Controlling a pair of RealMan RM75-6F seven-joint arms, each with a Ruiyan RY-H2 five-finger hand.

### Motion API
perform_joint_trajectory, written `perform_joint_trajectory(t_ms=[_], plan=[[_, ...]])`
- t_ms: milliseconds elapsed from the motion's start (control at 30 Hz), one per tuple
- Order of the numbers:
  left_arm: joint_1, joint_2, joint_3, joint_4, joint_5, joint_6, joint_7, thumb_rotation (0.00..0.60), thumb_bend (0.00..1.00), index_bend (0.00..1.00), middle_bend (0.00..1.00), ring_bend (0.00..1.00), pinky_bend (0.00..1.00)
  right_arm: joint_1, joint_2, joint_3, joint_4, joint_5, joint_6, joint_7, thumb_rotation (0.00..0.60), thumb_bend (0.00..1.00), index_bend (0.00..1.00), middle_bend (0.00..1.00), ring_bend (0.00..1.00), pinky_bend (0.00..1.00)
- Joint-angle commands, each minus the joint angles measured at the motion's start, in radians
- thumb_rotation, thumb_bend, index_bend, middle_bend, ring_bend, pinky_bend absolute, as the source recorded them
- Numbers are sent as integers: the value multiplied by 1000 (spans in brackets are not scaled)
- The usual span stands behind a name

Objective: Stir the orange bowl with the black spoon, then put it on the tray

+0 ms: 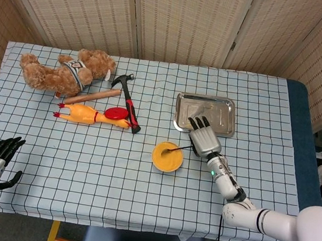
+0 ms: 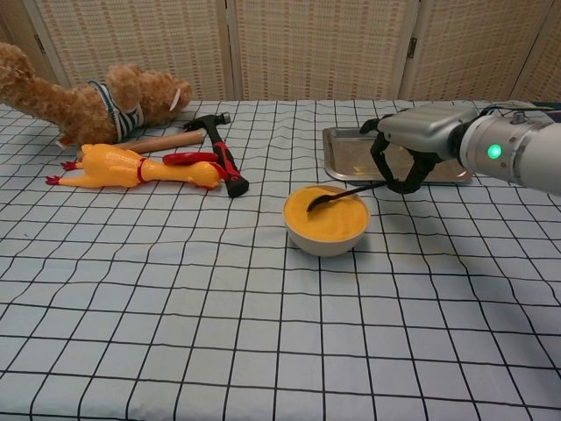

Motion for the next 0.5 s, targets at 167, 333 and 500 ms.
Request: perform_joint_trajectory(t_ms=[167, 333, 500], plan=[[-3, -1, 1, 0, 2, -5, 1, 600, 417, 0, 0, 0, 82, 7, 76, -12, -91, 64, -61, -25, 600, 677, 759, 37, 0, 0], [-2, -3, 5, -3, 7, -5, 6, 600, 416, 0, 0, 0, 82, 1, 128, 1, -153, 94, -84, 13, 600, 677, 762, 36, 0, 0], [-1, -4, 6, -7, 11, 0, 13, 600, 416, 0, 0, 0, 82, -19, 154, 6, -177, 46, -51, 53, 600, 678, 763, 36, 0, 0]])
